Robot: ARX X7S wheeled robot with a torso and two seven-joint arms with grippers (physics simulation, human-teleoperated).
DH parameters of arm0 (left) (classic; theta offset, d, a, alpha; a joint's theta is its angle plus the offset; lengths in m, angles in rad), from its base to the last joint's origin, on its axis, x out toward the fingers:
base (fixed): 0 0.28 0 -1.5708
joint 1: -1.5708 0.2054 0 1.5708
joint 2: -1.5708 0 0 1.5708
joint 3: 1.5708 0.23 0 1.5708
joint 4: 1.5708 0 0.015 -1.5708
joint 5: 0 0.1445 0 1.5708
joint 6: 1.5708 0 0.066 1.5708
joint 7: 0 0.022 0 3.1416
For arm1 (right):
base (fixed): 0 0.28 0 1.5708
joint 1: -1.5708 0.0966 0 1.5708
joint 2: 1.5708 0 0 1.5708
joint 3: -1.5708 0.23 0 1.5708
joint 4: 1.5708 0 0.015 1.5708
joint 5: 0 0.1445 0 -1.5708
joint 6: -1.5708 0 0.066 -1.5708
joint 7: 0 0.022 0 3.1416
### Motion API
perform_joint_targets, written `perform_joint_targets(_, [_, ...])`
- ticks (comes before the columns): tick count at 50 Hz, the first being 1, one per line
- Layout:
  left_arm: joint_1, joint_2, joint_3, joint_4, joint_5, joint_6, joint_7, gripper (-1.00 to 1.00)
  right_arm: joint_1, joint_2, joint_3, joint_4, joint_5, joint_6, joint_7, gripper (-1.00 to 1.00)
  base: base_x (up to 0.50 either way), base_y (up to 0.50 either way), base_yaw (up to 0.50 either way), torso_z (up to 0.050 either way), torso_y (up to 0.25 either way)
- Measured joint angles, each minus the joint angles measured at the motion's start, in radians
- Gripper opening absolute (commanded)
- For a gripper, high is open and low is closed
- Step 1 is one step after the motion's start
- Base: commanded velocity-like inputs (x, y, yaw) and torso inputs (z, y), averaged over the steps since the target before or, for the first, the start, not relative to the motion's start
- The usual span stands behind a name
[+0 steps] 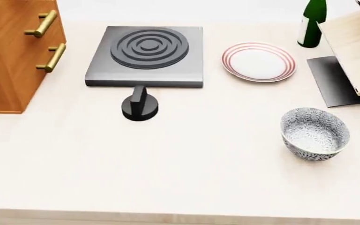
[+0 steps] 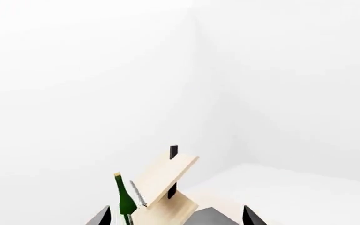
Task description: Put the bowl on the stove.
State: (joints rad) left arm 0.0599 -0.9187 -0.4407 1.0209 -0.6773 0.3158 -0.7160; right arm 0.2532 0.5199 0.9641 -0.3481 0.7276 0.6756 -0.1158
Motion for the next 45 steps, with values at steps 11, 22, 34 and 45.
perform_joint_targets(11, [0.016, -0.027, 0.011, -0.006, 0.02, 0.019, -0.024, 1.0, -0.015, -0.007, -0.016, 0.001, -0.006, -0.01, -0.02, 1.0, 0.0, 0.5, 0.0, 0.0, 0.0])
perform_joint_targets(22, [0.022, -0.038, 0.023, -0.011, 0.032, 0.028, -0.036, 1.0, -0.025, -0.011, -0.035, 0.001, -0.016, -0.022, -0.034, 1.0, 0.0, 0.5, 0.0, 0.0, 0.0])
perform_joint_targets(34, [0.025, -0.044, 0.032, -0.015, 0.039, 0.034, -0.043, 1.0, -0.032, -0.013, -0.059, 0.006, -0.033, -0.036, -0.042, 1.0, 0.0, 0.15, 0.0, 0.0, 0.0])
perform_joint_targets(45, [0.026, -0.05, 0.04, -0.016, 0.044, 0.038, -0.048, 1.0, -0.042, -0.013, -0.069, 0.007, -0.039, -0.044, -0.053, 1.0, 0.05, 0.0, 0.0, 0.0, 0.0])
